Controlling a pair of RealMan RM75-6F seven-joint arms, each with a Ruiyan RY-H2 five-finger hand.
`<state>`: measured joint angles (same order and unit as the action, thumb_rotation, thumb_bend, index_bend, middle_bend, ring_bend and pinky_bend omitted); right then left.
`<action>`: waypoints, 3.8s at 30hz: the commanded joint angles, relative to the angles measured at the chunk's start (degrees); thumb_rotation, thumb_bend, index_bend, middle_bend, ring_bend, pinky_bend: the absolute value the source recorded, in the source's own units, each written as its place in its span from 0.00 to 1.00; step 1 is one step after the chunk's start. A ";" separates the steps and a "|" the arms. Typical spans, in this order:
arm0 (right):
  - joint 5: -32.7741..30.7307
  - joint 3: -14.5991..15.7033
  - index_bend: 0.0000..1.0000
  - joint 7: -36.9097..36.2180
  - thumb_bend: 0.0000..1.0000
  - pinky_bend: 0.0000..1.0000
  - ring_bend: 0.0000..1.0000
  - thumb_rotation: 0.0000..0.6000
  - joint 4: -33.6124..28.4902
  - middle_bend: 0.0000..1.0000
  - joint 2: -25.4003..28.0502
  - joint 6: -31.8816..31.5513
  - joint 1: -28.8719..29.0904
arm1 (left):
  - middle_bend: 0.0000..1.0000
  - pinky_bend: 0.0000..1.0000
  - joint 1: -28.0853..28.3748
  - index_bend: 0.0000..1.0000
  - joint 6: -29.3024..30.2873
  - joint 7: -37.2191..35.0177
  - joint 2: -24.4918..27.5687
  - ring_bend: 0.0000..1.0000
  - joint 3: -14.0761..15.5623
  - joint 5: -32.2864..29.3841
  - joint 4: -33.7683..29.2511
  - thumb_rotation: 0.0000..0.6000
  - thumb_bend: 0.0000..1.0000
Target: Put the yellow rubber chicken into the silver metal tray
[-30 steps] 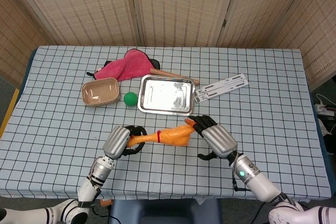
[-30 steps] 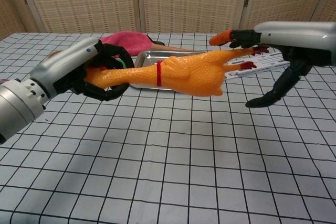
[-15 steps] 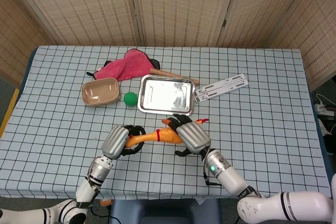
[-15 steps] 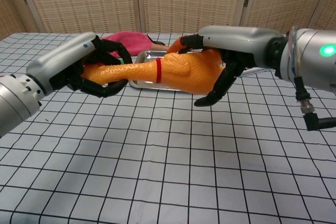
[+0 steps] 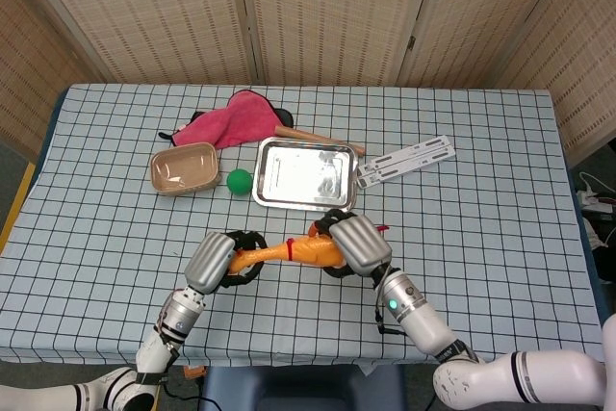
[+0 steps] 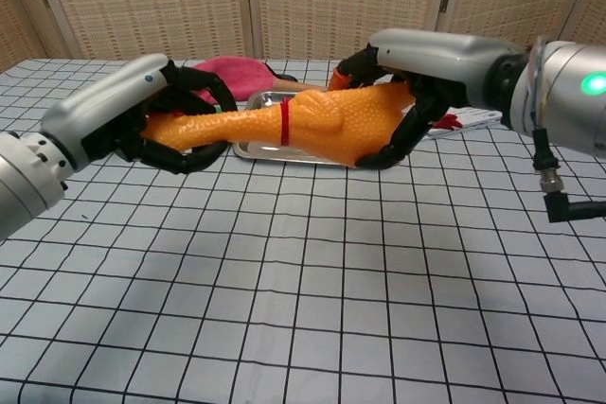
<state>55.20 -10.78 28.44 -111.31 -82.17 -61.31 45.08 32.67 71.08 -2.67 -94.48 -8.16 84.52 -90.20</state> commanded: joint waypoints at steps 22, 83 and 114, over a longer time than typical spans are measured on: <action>6.90 1.03 0.00 -10.75 0.23 0.20 0.07 1.00 -0.69 0.07 5.12 4.17 -2.13 | 0.69 0.66 0.21 0.77 -1.65 -0.46 0.53 0.55 -0.65 -1.95 -0.81 1.00 0.75; 5.94 2.21 0.00 -11.20 0.19 0.16 0.01 1.00 -3.44 0.00 8.61 6.86 -1.16 | 0.69 0.67 1.27 0.77 -3.21 0.04 2.01 0.55 -1.96 -3.59 -1.08 1.00 0.76; 42.12 14.95 0.00 -42.07 0.11 0.00 0.00 1.00 9.29 0.00 22.90 -21.12 -27.70 | 0.69 0.67 12.26 0.78 -16.47 -7.32 -7.70 0.56 -9.57 -11.46 28.60 1.00 0.75</action>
<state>91.81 -0.42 -8.88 -108.63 -59.88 -74.32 24.06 41.12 58.52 -7.01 -98.62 -15.39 74.84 -69.55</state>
